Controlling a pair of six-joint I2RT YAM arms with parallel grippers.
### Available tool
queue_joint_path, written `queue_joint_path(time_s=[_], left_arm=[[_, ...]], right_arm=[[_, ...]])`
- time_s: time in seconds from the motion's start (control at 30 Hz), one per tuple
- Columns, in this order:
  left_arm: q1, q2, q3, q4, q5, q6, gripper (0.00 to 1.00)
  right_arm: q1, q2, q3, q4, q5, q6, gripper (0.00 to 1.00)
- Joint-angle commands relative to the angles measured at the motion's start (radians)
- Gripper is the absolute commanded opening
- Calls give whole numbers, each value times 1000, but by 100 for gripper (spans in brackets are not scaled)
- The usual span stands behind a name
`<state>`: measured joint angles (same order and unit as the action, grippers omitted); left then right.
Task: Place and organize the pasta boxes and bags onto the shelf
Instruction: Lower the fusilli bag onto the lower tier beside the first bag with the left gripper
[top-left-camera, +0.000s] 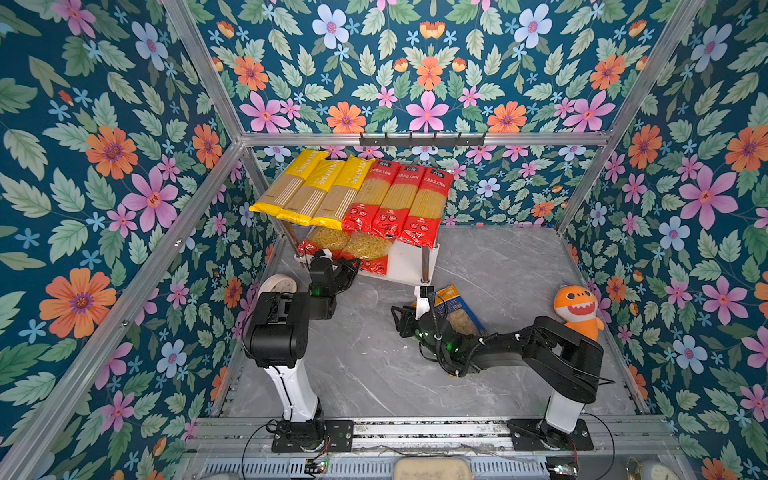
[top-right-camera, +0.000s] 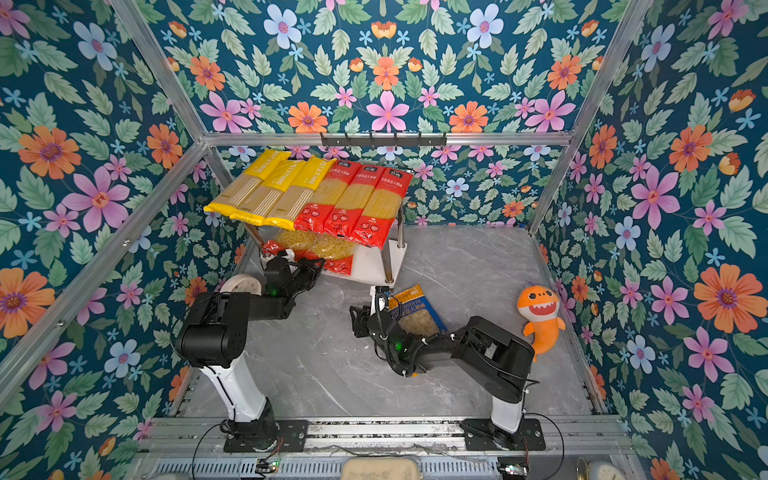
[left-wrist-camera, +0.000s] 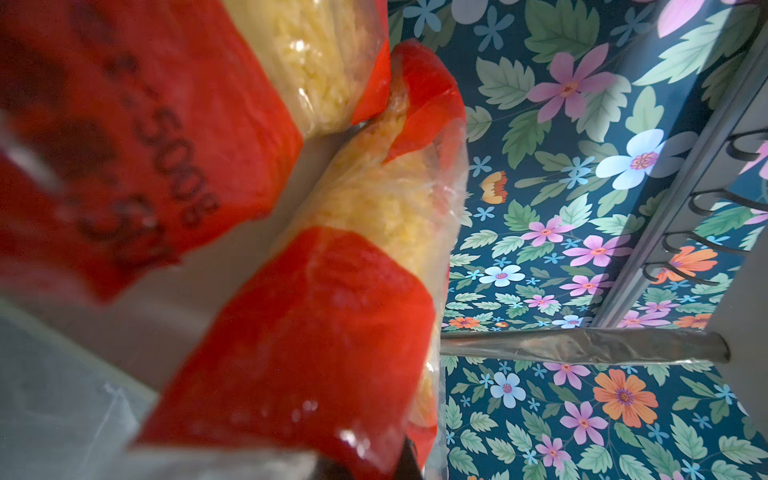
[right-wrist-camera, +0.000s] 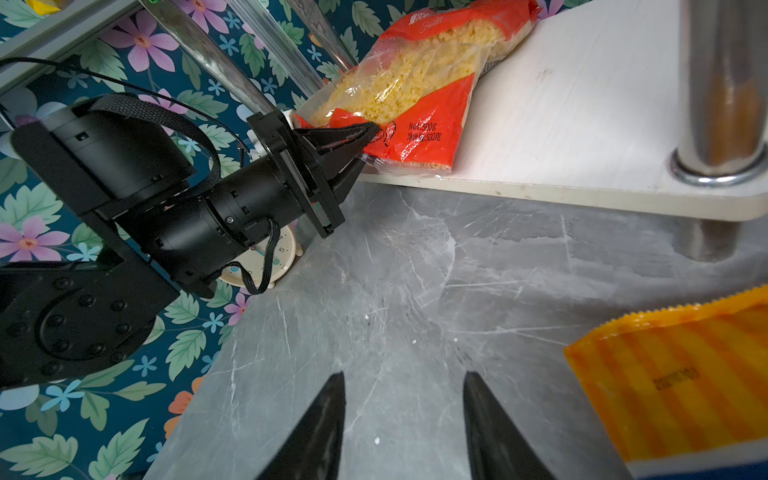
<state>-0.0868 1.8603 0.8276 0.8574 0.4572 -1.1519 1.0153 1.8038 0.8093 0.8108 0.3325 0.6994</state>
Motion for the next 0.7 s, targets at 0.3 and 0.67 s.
queue_joint_path(time_s=[0.3,0.67], left_arm=[[19,-41,-78,20,-7,46,0],[36,-16,-31,18,-15,38,0]], right_arm=[[3,-13,-12,17,10,9,47],[6,-4,-5,22,8,11,47]])
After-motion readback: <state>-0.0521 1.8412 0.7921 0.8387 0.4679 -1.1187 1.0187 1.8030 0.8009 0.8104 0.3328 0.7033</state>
